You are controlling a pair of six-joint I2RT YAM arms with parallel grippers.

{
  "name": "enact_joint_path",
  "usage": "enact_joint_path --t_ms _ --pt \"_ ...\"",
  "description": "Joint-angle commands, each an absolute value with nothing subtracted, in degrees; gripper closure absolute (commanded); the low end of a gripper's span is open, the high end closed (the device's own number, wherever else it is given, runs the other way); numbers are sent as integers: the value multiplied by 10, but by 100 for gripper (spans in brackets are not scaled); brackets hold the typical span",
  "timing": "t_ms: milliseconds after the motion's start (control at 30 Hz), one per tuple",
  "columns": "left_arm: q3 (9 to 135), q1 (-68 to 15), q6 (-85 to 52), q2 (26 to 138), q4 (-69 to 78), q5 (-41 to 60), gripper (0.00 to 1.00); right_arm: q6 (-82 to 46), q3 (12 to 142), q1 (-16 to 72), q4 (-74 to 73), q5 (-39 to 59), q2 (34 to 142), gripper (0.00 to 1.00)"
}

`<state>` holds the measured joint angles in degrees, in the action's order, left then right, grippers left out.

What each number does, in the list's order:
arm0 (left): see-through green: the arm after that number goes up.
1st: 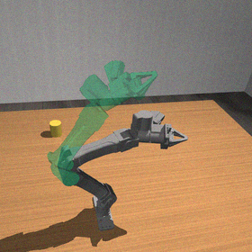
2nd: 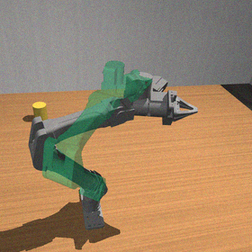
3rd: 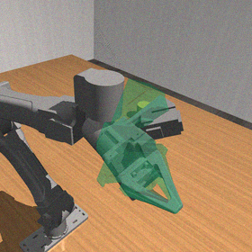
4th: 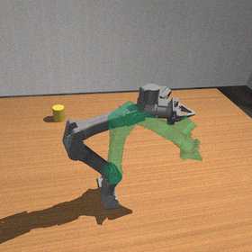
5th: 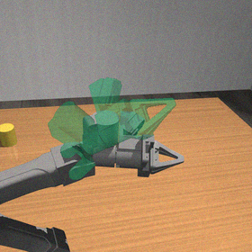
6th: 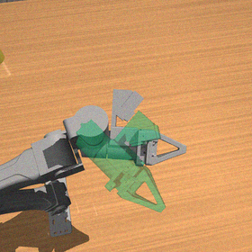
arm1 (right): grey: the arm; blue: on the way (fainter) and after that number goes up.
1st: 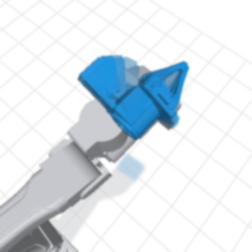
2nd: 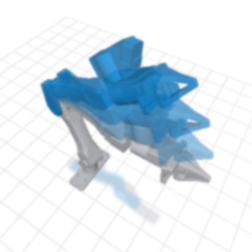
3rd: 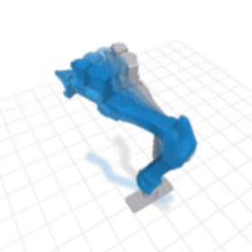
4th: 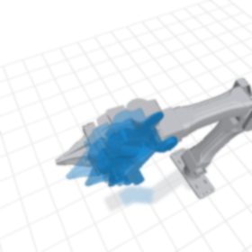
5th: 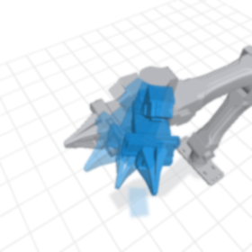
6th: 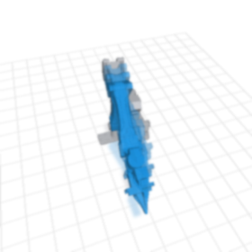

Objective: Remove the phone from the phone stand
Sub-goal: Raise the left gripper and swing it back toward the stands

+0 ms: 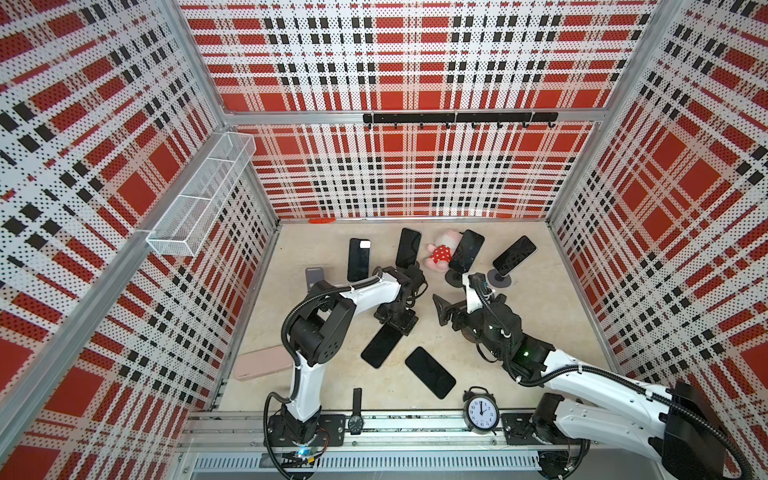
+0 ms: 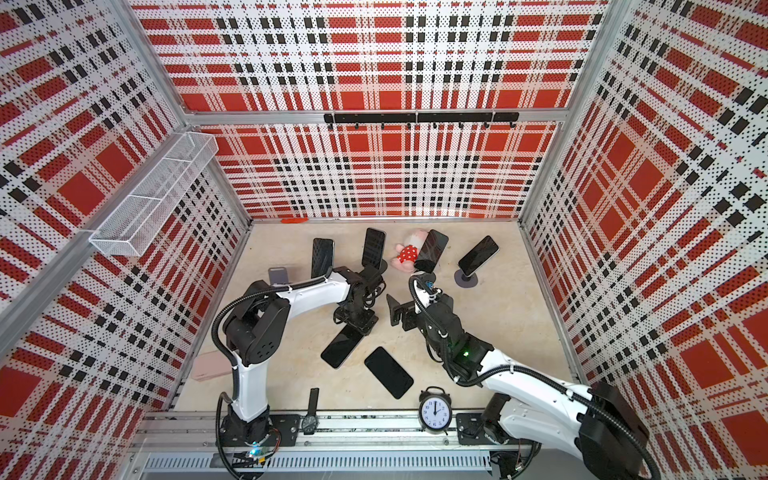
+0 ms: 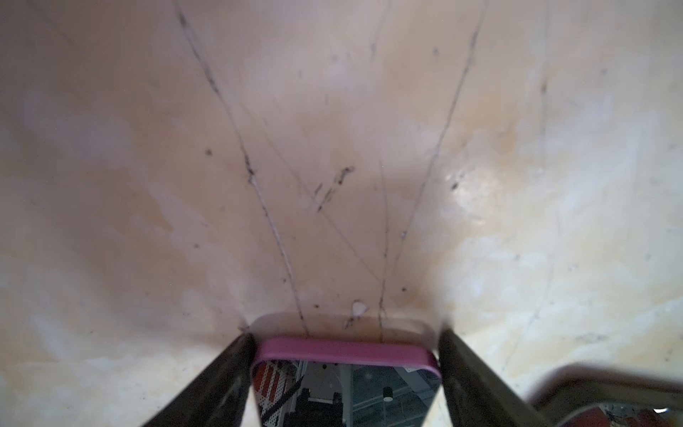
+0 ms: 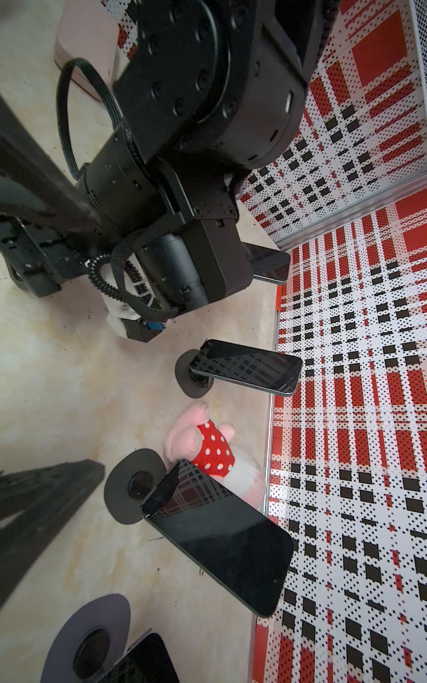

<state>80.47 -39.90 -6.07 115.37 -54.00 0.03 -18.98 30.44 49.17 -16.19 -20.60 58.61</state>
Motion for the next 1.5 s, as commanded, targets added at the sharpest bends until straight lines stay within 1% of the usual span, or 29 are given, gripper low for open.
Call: enact_joint_path --t_ms 0,267,300,333,367,467,533,567,633,733,833,967,1100,1233,1333,1467 --pt "824 -397 -72 1145 -524 -15 18 -189 301 489 -174 -213 582 0" --pt "872 -380 -100 1050 -547 -45 16 -187 302 490 -174 -216 589 0" --pt "878 -375 -107 1039 -549 -50 15 -187 302 490 -174 -216 588 0" --pt "880 -371 -112 1027 -550 -55 9 -187 304 490 -173 -215 587 0" --pt "881 -366 -116 1012 -550 -58 5 -187 307 489 -169 -219 588 0" --pt "881 -350 -123 975 -549 -62 1 -186 319 490 -148 -250 589 0" --pt "886 -341 -125 952 -549 -69 0 -190 327 489 -135 -269 591 0" --pt "888 -335 -127 939 -546 -77 2 -191 334 489 -126 -273 592 0" --pt "884 -323 -133 916 -529 -87 2 -196 358 489 -90 -277 592 0" --pt "867 -302 -141 890 -467 -74 2 -198 395 488 -53 -299 595 0" --pt "869 -289 -150 877 -436 -107 2 -192 407 485 -57 -325 608 0" --pt "827 -263 -181 842 -338 -135 2 -196 433 482 -47 -325 635 0" --pt "813 -225 -198 846 -294 -135 2 -201 461 482 -33 -316 653 0" --pt "816 -182 -181 866 -277 -113 2 -188 469 482 -41 -316 659 0" --pt "843 -158 -166 899 -297 -69 2 -183 472 482 -58 -317 669 0" --pt "901 -155 -118 956 -344 -59 2 -192 476 482 -64 -316 679 0"
